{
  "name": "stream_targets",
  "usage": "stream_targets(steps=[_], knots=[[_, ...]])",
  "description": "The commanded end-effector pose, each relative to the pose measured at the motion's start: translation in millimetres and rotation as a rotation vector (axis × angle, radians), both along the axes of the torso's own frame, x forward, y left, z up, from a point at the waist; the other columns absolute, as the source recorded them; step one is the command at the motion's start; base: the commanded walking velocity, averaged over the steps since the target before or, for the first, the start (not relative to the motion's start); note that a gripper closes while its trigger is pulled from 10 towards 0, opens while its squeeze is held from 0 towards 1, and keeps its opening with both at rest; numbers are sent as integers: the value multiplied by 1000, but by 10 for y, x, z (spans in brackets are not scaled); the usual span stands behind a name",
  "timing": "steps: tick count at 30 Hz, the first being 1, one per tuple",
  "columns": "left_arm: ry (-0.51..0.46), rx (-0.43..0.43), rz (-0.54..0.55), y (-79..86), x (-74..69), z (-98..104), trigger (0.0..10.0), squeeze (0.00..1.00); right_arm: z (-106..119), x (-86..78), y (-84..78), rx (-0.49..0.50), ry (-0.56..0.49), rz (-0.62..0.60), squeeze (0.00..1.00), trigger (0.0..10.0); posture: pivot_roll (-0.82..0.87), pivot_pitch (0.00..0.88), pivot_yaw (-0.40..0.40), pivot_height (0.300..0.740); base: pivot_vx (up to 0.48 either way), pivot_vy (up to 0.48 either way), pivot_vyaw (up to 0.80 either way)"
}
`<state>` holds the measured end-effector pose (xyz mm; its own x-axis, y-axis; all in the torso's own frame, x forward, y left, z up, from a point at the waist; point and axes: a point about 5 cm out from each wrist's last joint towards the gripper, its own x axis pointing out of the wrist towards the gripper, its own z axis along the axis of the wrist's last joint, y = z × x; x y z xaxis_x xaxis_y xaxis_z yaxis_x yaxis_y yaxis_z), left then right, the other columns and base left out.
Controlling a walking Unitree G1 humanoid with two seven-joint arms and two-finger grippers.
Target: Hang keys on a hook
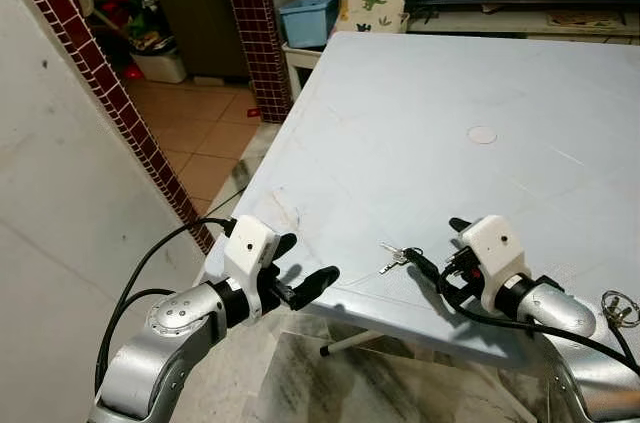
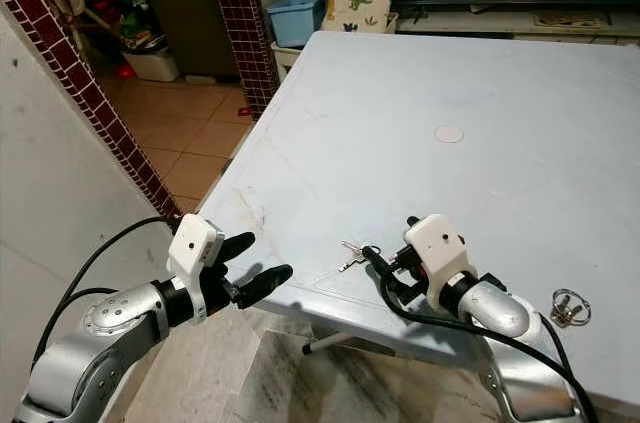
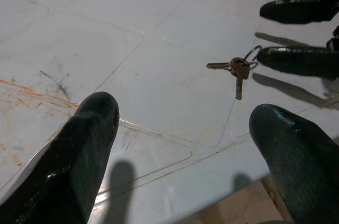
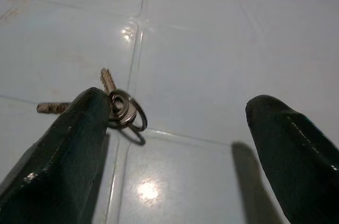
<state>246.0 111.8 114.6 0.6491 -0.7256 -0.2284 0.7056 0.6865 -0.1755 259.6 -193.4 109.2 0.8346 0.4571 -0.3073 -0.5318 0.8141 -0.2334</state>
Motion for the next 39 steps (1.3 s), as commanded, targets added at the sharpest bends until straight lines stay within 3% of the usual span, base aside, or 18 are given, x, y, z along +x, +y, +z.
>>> stream_targets(steps=[1, 14, 15, 17, 18, 19, 21, 22, 23, 24, 25, 26, 39], knots=[[-7, 18, 14, 46, 5, 13, 10000, 0, 1, 29, 48, 9, -3, 32, 1000, 10000, 5, 61, 126, 740, 0, 0, 0], [-8, 21, 7, 41, 8, 15, 10000, 0, -52, 62, 152, 43, 7, 84, 1000, 10000, 5, 60, 128, 740, 0, 0, 0], [-8, 22, 8, 42, 9, 16, 10000, 0, -59, 76, 168, 46, 7, 88, 945, 10000, 5, 60, 128, 740, 0, 0, 0], [-9, 22, 8, 43, 9, 16, 10000, 0, -62, 84, 179, 48, 8, 92, 945, 10000, 5, 60, 128, 740, 0, 0, 0], [-8, 23, 9, 47, 10, 16, 10000, 0, -78, 92, 197, 50, 12, 101, 224, 10000, 5, 60, 128, 740, 0, 0, 0], [-8, 23, 10, 50, 10, 14, 10000, 0, -95, 99, 207, 50, 16, 106, 12, 10000, 5, 60, 128, 740, 0, 0, 0], [-7, 25, 12, 52, 9, 13, 10000, 0, -117, 108, 222, 51, 22, 113, 0, 10000, 5, 60, 128, 740, 0, 0, 0], [-7, 24, 12, 50, 8, 13, 10000, 0, -134, 116, 231, 54, 27, 118, 0, 9608, 5, 60, 128, 740, 0, 0, 0], [-7, 24, 11, 48, 7, 13, 10000, 0, -149, 123, 240, 56, 32, 123, 0, 7647, 5, 60, 128, 740, 0, 0, 0], [-7, 24, 10, 46, 6, 13, 10000, 0, -154, 126, 245, 58, 34, 125, 0, 4471, 5, 60, 128, 740, 0, 0, 0], [-6, 24, 10, 46, 6, 12, 10000, 0, -158, 128, 249, 58, 36, 126, 0, 3373, 5, 60, 128, 740, 0, 0, 0], [-7, 24, 9, 47, 3, 19, 10000, 0, -159, 126, 251, 59, 37, 131, 0, 0, 19, 61, 129, 740, 0, 0, 0], [-2, 22, 4, 34, -3, 16, 10000, 0, -138, 34, 149, 42, 33, 122, 0, 0, 11, 64, 129, 740, 0, 0, 0]])
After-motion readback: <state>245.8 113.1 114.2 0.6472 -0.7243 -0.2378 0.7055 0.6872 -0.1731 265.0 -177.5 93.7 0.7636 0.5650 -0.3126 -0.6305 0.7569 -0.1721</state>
